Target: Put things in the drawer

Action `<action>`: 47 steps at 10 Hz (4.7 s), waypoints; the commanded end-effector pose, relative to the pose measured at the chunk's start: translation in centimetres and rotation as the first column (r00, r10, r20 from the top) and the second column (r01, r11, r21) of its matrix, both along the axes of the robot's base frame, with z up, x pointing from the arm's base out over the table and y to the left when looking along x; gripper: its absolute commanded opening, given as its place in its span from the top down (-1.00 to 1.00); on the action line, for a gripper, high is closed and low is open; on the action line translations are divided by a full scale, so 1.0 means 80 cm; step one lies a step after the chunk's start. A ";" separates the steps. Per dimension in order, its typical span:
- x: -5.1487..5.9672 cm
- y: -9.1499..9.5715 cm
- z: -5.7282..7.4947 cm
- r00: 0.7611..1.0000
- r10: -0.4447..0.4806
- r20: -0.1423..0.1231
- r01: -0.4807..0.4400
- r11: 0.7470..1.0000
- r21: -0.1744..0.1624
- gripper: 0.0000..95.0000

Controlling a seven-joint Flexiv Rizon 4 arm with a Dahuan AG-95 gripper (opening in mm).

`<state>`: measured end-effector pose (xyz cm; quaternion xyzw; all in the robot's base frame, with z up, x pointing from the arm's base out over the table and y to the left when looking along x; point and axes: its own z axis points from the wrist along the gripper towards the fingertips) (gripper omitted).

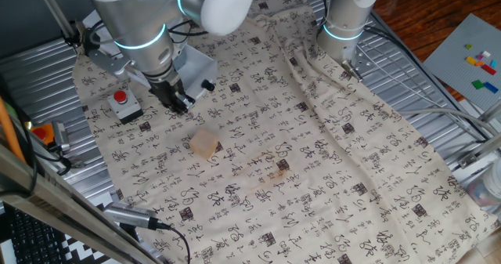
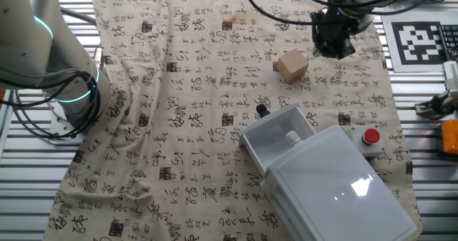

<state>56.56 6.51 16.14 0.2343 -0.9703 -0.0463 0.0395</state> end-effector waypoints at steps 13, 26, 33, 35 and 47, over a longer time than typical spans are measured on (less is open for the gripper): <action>-0.030 0.055 -0.085 0.992 0.124 0.016 -0.124 0.992 0.007 -0.60; -0.039 0.053 -0.145 0.995 0.056 0.088 -0.055 0.998 -0.016 1.00; -0.054 -0.004 -0.061 0.993 0.115 0.035 -0.115 0.993 -0.003 1.00; -0.069 -0.044 -0.023 0.986 0.167 0.007 -0.166 0.986 -0.015 1.00; -0.084 -0.080 -0.005 0.999 0.044 -0.023 -0.045 0.997 -0.060 1.00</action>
